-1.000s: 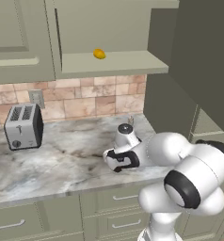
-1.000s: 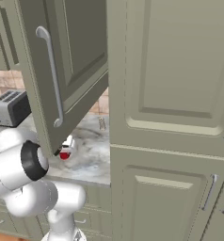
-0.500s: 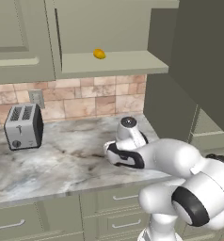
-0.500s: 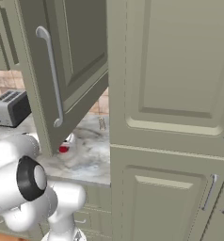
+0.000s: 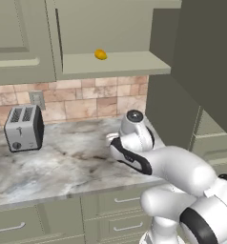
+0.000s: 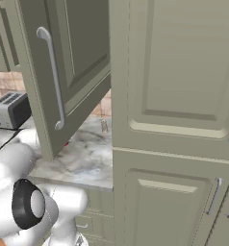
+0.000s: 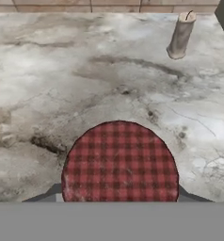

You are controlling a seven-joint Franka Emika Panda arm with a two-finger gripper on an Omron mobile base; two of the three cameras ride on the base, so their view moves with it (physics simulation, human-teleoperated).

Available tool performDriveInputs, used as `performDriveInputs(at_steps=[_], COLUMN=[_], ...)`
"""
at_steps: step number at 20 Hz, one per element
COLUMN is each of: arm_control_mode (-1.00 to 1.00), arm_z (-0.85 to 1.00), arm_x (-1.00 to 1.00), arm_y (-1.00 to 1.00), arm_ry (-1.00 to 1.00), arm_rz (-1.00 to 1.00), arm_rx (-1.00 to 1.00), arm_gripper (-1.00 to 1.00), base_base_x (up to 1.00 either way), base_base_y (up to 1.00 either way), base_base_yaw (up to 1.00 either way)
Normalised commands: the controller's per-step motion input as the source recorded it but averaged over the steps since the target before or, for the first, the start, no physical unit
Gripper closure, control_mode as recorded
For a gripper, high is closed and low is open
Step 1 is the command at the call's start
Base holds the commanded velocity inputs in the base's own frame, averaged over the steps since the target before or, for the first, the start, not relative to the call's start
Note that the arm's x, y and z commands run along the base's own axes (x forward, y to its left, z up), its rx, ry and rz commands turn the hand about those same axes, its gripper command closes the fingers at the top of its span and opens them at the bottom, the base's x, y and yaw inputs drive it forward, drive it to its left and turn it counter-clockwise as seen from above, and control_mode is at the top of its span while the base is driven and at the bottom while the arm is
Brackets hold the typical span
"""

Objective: Pick the jam and cereal from the counter and place them in the cabinets closest to them.

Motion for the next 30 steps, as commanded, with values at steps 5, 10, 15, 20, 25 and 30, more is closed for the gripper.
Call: performDriveInputs(at_steps=[5,10,15,20,25,30], arm_control_mode=[-1.00,-1.00,-1.00,-1.00,-1.00,-1.00], arm_z=[0.57,0.57,0.62,0.66,0.67,0.64], arm_x=[-0.03,0.00,0.00,-0.06,-0.20,-0.27], arm_y=[0.05,0.04,0.07,0.06,0.00,0.00], arm_ry=[-0.14,-0.09,-0.01,0.01,0.03,0.03], arm_rz=[-0.06,-0.07,-0.09,-0.09,-0.02,-0.02], arm_rx=[0.03,0.02,0.02,0.00,0.01,0.03], arm_gripper=[1.00,1.00,1.00,1.00,1.00,1.00], base_base_x=[0.00,0.00,0.00,0.00,0.00,0.00], base_base_y=[0.00,0.00,0.00,0.00,0.00,0.00], base_base_yaw=[0.00,0.00,0.00,0.00,0.00,0.00])
